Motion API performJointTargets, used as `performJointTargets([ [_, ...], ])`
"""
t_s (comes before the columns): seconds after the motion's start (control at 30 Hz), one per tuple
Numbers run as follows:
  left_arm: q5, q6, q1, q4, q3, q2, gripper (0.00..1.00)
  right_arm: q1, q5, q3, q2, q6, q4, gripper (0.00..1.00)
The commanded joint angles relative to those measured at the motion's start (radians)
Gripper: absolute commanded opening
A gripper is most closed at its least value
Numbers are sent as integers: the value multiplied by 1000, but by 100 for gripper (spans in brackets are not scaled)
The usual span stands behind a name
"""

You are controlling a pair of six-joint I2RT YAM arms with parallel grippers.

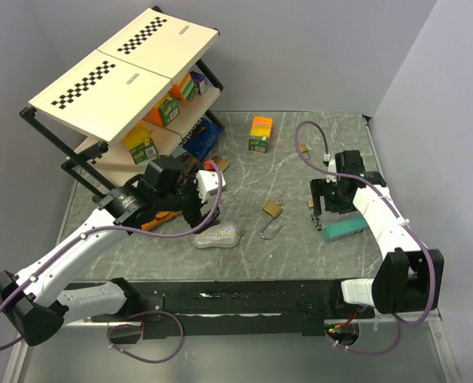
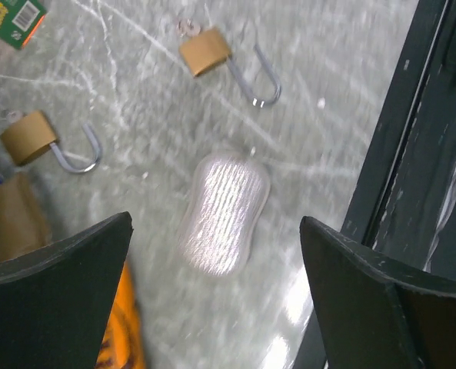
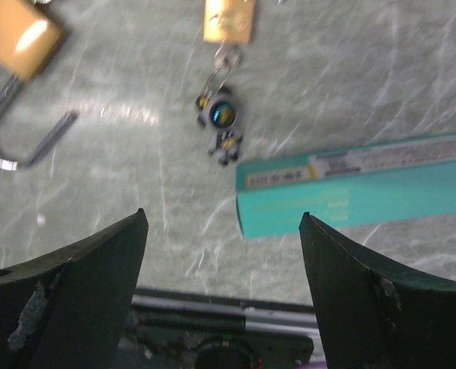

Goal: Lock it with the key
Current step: Pick up the lock from the center of the board.

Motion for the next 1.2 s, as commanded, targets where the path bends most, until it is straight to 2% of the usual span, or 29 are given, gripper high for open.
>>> performJointTargets([
  [0.0,-9,-168,-12,279,-83,-17,96,-6,68,0,58,79,151,87],
  [0.1,-44,-210,-17,375,-137,-14,96,-6,59,7,127,79,182,86],
  [0.23,-85,-231,-17,426,-162,28,96,-6,28,43,219,106,176,83],
  [0.4,-76,-233,-17,405,-125,86,96,-5,28,58,265,111,205,80],
  [0.67,-160,-185,-17,385,-106,103,96,9,32,73,368,128,260,75],
  [0.93,-200,-279,-18,397,-97,120,96,21,57,113,452,129,297,70],
  [1.03,-257,-322,-17,419,-100,121,96,23,49,136,485,132,297,68],
  [1.17,-303,-313,-18,422,-88,135,96,32,55,150,520,128,314,66],
])
